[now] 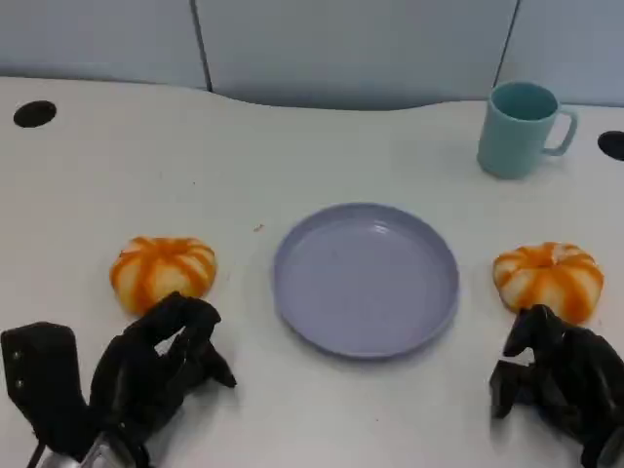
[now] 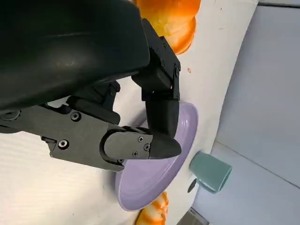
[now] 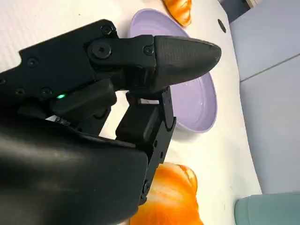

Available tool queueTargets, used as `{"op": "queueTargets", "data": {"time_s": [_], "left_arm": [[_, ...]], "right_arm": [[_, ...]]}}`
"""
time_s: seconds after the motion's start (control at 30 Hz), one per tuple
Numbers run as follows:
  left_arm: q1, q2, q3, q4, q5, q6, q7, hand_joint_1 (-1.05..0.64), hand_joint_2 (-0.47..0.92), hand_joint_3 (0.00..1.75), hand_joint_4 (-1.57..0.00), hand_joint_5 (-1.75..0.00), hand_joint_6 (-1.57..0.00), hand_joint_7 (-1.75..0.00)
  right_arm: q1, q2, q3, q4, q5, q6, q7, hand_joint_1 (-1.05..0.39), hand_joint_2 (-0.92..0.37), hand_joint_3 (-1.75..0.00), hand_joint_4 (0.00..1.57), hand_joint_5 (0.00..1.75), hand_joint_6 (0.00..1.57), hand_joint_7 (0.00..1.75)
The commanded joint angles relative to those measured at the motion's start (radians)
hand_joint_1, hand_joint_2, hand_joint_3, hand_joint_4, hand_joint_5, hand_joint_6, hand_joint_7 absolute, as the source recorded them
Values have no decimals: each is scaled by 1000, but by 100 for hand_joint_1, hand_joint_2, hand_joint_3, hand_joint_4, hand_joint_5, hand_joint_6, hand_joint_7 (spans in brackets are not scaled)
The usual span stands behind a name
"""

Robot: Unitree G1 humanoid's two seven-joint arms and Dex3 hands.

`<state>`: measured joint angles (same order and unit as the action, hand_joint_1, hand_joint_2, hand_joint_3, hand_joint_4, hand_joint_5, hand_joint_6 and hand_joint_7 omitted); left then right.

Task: Grasp the bread from the table and place it into the plate.

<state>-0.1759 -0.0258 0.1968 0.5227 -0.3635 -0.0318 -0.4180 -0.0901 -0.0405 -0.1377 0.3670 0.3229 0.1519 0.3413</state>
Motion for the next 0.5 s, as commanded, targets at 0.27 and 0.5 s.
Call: {"op": "queueTargets", "data": {"time_s": [0.27,0.5], "left_arm": [[-43,112,-55,186,303,-642,69,-63,92,15,-34,-101,-40,-30],[-77,239,-141,208,649,-751,360,-66,92,6,-2,-71,-32,-4]], "right_arm": [[20,9,6,12,-13,13,-19,-45,-92,-50,119,146,109,136],[12,11,11,20,-16,8,-15,-45,-92,-51,118,147,108,138]]}}
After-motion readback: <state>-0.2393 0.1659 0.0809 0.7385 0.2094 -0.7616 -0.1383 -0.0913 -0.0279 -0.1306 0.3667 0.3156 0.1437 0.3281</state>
